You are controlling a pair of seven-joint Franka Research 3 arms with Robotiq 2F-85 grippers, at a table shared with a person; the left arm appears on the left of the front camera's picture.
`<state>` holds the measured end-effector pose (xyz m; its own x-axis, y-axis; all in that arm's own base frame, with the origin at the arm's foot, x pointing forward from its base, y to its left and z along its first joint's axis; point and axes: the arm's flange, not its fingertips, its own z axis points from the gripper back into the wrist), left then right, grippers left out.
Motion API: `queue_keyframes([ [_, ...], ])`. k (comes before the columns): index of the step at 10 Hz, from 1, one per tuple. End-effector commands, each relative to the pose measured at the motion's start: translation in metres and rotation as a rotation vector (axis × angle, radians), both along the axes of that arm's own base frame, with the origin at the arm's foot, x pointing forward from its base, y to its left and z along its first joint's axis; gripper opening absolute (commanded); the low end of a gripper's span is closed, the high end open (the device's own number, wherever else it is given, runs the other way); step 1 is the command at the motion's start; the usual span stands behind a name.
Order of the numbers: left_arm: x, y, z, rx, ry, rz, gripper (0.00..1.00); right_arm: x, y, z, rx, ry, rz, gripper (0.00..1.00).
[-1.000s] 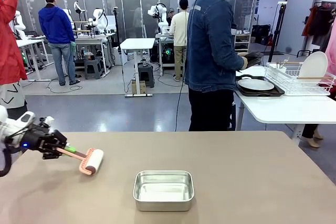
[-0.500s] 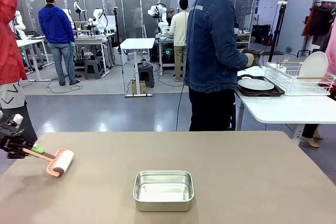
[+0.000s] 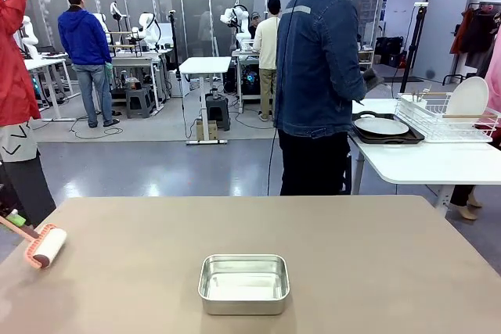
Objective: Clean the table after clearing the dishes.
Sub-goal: When the right (or left) Handle tray is removed, use the right hand (or left hand) to clean the right (or left) side of the table with the Lint Roller.
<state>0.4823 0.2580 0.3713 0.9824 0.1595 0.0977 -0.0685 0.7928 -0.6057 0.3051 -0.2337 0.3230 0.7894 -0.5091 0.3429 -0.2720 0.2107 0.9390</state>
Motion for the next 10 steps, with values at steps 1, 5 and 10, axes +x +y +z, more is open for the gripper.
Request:
queue_keyframes([
  [1, -0.03, -0.019, 0.036, 0.053, -0.031, -0.007, 0.21, -0.001, 0.001, 0.002, 0.01, -0.014, -0.008, 1.0],
  [5, -0.049, -0.069, 0.103, 0.167, -0.111, -0.056, 0.21, -0.001, 0.001, 0.002, 0.01, -0.014, -0.008, 1.0],
  [10, -0.037, -0.037, 0.091, 0.112, -0.09, -0.053, 0.21, -0.001, 0.001, 0.002, 0.01, -0.014, -0.008, 1.0],
])
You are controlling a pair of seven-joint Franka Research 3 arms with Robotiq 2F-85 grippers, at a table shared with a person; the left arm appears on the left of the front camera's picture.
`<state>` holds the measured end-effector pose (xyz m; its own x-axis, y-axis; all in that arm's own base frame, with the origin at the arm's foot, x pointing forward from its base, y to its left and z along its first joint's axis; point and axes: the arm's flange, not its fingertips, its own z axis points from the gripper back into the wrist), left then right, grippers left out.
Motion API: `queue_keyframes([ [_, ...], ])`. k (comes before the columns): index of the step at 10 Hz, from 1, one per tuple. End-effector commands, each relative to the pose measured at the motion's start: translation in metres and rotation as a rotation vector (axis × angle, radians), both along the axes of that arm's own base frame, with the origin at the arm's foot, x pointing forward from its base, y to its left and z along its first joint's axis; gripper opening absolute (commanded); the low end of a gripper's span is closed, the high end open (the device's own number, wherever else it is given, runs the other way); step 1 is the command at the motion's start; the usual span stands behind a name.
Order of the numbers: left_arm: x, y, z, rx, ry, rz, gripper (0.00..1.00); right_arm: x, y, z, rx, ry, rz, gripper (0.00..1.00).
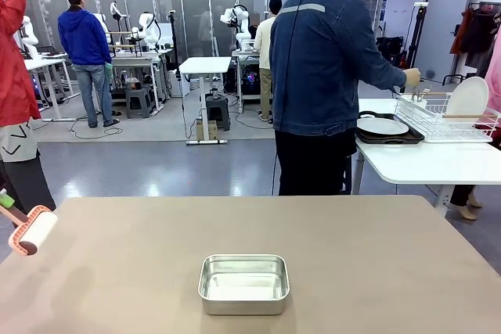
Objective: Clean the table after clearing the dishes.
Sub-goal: When the right (or left) Handle tray is removed, use the right hand (or left hand) to clean the right (or left) side of the table with the Lint Roller, then place the Lint Roller back on top of the Airtight Container.
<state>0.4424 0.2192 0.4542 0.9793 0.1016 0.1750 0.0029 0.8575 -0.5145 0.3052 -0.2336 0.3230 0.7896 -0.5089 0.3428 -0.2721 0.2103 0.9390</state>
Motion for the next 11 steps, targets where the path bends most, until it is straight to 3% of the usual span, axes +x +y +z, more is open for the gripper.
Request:
queue_keyframes([
  [1, 0.003, 0.002, 0.008, -0.002, -0.026, -0.011, 0.21, -0.001, 0.001, 0.002, 0.01, -0.014, -0.008, 1.0],
  [7, 0.003, 0.0, 0.005, 0.006, -0.01, -0.002, 0.21, -0.001, 0.001, 0.002, 0.01, -0.014, -0.008, 1.0],
  [10, -0.006, -0.11, 0.121, 0.377, -0.279, -0.425, 0.21, -0.001, 0.001, 0.002, 0.01, -0.014, -0.008, 1.0],
  [11, -0.02, -0.153, 0.142, 0.483, -0.361, -0.568, 0.21, -0.001, 0.001, 0.002, 0.01, -0.014, -0.008, 1.0],
])
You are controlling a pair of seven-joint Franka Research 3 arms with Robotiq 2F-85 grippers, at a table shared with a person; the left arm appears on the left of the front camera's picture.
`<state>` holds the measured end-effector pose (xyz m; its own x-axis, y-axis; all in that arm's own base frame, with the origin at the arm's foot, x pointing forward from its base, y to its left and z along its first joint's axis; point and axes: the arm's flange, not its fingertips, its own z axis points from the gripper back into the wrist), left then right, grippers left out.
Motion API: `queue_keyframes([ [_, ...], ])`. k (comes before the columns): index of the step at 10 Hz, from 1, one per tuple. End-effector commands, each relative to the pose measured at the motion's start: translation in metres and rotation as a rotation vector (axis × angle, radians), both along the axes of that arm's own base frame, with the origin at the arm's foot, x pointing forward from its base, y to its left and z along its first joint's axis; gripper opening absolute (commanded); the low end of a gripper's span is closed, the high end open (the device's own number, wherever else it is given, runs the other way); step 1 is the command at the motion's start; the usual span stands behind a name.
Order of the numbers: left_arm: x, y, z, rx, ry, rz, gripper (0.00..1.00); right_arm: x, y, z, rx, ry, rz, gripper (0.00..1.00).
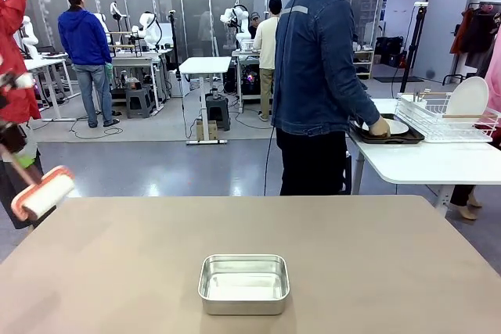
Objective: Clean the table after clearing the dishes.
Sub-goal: Place the Lint Roller back on top of the Airtight Container.
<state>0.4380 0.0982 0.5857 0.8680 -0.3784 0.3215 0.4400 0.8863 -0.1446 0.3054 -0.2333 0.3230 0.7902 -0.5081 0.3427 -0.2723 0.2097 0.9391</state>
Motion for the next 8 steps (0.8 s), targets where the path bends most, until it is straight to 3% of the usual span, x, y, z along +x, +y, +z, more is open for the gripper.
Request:
queue_keyframes([
  [1, -0.026, -0.072, 0.02, 0.177, -0.14, -0.307, 0.21, -0.001, 0.001, 0.002, 0.009, -0.014, -0.01, 1.0],
  [3, -0.037, -0.153, 0.026, 0.317, -0.153, -0.591, 0.21, -0.001, 0.001, 0.002, 0.009, -0.014, -0.01, 1.0],
  [5, -0.055, -0.24, 0.03, 0.422, -0.238, -0.907, 0.21, -0.001, 0.001, 0.002, 0.009, -0.014, -0.01, 1.0],
  [6, -0.061, -0.277, 0.025, 0.412, -0.228, -1.06, 0.21, -0.001, 0.001, 0.002, 0.009, -0.014, -0.01, 1.0],
  [8, -0.07, -0.342, 0.014, 0.425, -0.212, -1.228, 0.21, -0.001, 0.001, 0.002, 0.009, -0.014, -0.01, 1.0],
])
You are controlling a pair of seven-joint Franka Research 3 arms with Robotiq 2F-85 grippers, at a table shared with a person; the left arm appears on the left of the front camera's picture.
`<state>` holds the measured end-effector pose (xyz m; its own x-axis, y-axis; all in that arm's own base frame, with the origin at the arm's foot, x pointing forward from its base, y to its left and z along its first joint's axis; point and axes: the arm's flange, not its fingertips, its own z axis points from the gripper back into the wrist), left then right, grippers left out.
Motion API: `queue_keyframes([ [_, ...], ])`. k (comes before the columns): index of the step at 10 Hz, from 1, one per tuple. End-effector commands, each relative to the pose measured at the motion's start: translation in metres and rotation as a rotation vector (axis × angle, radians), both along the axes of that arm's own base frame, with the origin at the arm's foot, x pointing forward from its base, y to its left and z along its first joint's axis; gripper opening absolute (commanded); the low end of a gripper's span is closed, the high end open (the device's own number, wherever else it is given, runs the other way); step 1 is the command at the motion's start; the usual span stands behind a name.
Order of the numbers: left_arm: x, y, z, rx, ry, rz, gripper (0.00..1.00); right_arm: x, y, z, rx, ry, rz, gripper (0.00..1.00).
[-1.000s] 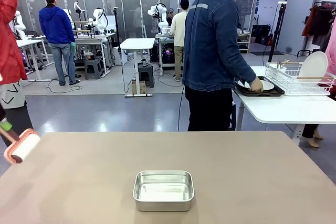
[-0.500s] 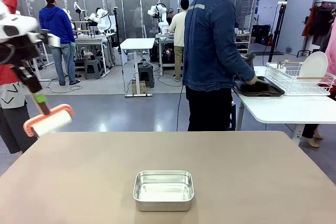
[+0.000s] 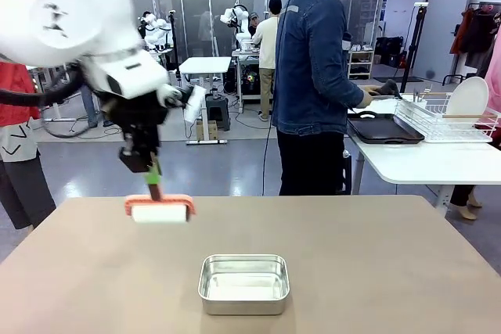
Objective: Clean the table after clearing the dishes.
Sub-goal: Place the Lint Roller back on top of the Airtight Container.
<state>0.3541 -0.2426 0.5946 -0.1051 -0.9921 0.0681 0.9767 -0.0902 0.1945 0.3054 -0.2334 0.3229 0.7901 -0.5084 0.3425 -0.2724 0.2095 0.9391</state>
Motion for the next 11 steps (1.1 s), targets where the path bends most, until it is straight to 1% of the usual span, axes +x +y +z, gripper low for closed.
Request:
queue_keyframes([
  [1, 0.015, -0.022, 0.004, -0.04, 0.025, -0.086, 0.21, -0.001, 0.001, 0.002, 0.009, -0.014, -0.009, 1.0],
  [2, 0.019, -0.043, -0.003, -0.04, 0.079, -0.11, 0.21, -0.001, 0.001, 0.002, 0.009, -0.014, -0.009, 1.0],
  [3, 0.023, -0.062, -0.011, -0.046, 0.114, -0.12, 0.21, -0.001, 0.001, 0.002, 0.009, -0.014, -0.009, 1.0],
  [4, 0.029, -0.082, -0.014, -0.037, 0.126, -0.103, 0.21, -0.001, 0.001, 0.002, 0.009, -0.014, -0.009, 1.0],
  [5, 0.035, -0.09, -0.014, -0.049, 0.158, -0.023, 0.21, -0.001, 0.001, 0.002, 0.009, -0.014, -0.009, 1.0],
  [6, 0.02, -0.072, -0.022, -0.038, 0.093, -0.112, 0.21, -0.001, 0.001, 0.002, 0.009, -0.014, -0.009, 1.0],
  [10, 0.02, -0.072, -0.022, -0.038, 0.093, -0.112, 0.21, -0.001, 0.001, 0.002, 0.009, -0.014, -0.009, 1.0],
  [11, 0.028, -0.08, -0.02, -0.043, 0.103, -0.094, 0.21, -0.001, 0.001, 0.002, 0.009, -0.014, -0.009, 1.0],
])
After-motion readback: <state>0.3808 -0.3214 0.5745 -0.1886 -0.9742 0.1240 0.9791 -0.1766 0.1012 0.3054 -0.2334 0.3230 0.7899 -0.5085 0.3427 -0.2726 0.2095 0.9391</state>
